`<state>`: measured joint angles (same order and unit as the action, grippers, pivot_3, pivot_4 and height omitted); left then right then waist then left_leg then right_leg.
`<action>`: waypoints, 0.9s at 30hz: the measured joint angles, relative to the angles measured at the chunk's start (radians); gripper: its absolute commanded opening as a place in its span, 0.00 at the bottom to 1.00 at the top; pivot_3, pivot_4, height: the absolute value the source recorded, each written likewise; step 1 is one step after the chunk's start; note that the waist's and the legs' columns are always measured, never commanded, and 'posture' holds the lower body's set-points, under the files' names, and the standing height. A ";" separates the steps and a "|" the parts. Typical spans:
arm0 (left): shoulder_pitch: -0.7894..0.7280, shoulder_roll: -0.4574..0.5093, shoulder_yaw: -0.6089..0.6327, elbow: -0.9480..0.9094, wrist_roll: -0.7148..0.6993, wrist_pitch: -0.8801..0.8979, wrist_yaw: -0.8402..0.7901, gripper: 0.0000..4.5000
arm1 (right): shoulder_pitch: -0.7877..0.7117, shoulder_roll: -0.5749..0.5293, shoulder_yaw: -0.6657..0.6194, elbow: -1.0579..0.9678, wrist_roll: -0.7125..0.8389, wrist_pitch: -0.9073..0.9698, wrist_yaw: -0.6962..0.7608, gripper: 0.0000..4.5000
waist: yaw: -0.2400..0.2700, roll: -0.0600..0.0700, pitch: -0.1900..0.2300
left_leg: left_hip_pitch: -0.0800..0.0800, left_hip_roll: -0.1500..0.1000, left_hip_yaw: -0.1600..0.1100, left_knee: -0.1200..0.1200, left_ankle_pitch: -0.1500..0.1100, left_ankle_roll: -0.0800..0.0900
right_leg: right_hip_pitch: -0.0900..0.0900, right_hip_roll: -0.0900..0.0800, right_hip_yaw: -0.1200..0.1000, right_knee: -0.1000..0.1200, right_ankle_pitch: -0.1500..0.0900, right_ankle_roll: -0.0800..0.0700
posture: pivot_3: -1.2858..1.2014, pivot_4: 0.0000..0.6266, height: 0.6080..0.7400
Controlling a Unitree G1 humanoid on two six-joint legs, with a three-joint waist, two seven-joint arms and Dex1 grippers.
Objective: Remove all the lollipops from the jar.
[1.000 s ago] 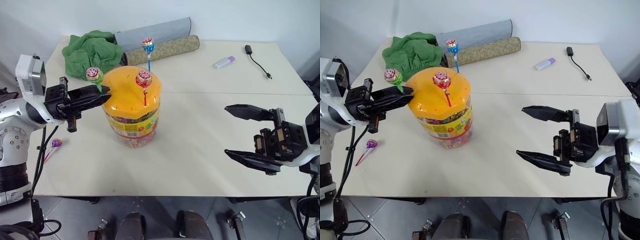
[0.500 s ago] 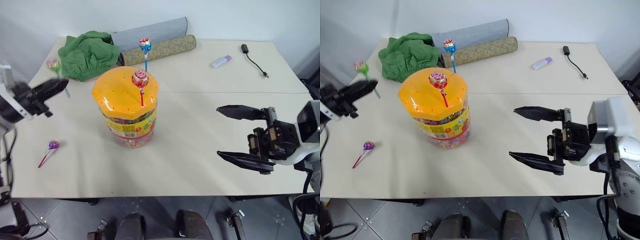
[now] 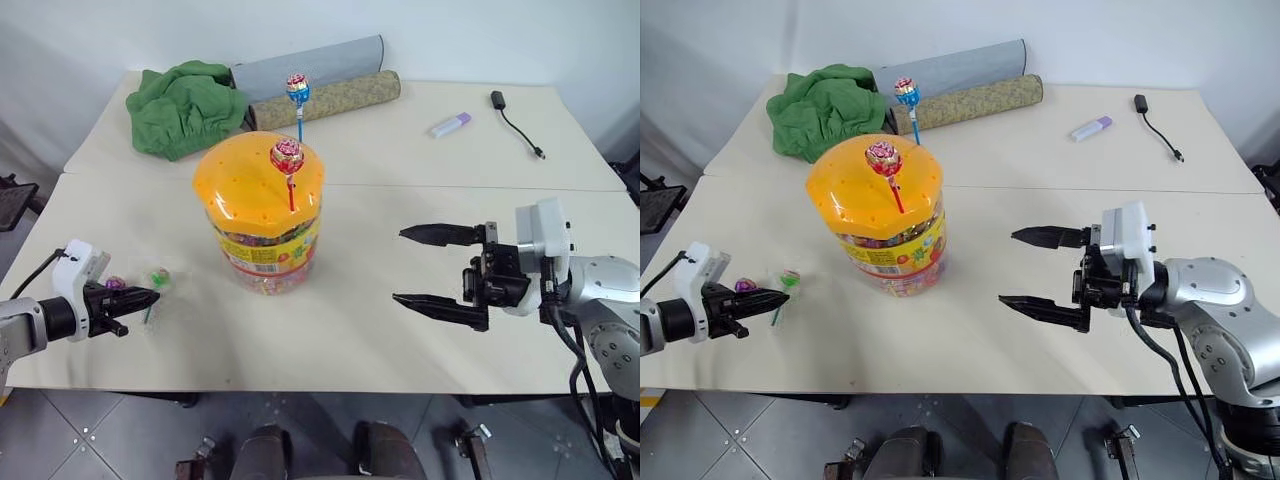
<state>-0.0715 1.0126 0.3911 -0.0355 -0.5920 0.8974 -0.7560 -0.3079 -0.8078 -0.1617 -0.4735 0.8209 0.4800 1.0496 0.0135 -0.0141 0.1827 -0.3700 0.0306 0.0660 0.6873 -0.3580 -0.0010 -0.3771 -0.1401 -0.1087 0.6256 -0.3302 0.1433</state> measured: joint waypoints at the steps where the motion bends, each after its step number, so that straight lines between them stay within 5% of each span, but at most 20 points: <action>1: 0.002 0.000 0.006 -0.001 0.002 -0.006 -0.002 0.48 | -0.004 0.001 0.000 0.001 0.005 0.002 0.006 1.00 | 0.000 0.000 0.000 | 0.000 0.000 0.000 0.000 0.000 0.000 | 0.000 0.000 0.000 0.000 0.000 0.000 | 0.52 0.24 1.00; 4: 0.009 -0.021 0.063 -0.005 -0.005 -0.092 -0.059 0.67 | -0.050 0.037 0.010 0.003 0.037 0.012 0.007 1.00 | -0.001 0.000 0.000 | 0.000 0.000 0.000 0.000 0.000 0.000 | 0.000 0.000 0.000 0.000 0.000 0.000 | 0.52 0.24 1.00; 12: 0.029 -0.135 0.289 0.069 -0.146 -0.378 -0.405 0.67 | -0.340 0.190 0.149 0.059 0.058 0.128 -0.129 1.00 | -0.023 0.001 0.000 | 0.000 0.001 0.002 -0.001 0.000 -0.001 | -0.002 0.001 -0.001 0.001 0.000 -0.001 | 0.52 0.24 1.00; 20: 0.018 -0.222 0.353 -0.112 -0.403 -0.308 -0.411 0.67 | -0.552 0.399 0.297 0.184 -0.085 0.176 -0.294 1.00 | -0.024 0.000 0.000 | -0.001 0.000 -0.003 0.000 0.000 -0.001 | -0.001 -0.002 -0.002 0.003 0.000 0.000 | 0.52 0.24 1.00; 27: -0.023 -0.235 0.336 -0.198 -0.470 -0.299 -0.341 0.68 | -0.556 0.440 0.309 0.215 -0.111 0.174 -0.271 0.58 | -0.040 0.000 0.000 | -0.001 -0.001 -0.003 0.000 0.000 -0.001 | -0.001 -0.001 -0.003 0.003 0.000 0.000 | 0.52 0.24 1.00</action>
<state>-0.0950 0.7775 0.7276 -0.2330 -1.0620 0.5986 -1.0971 -0.8639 -0.3677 0.1473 -0.2590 0.7100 0.6536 0.7791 -0.0261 -0.0137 0.1829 -0.3706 0.0300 0.0630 0.6870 -0.3580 -0.0018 -0.3781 -0.1411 -0.1112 0.6281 -0.3304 0.1429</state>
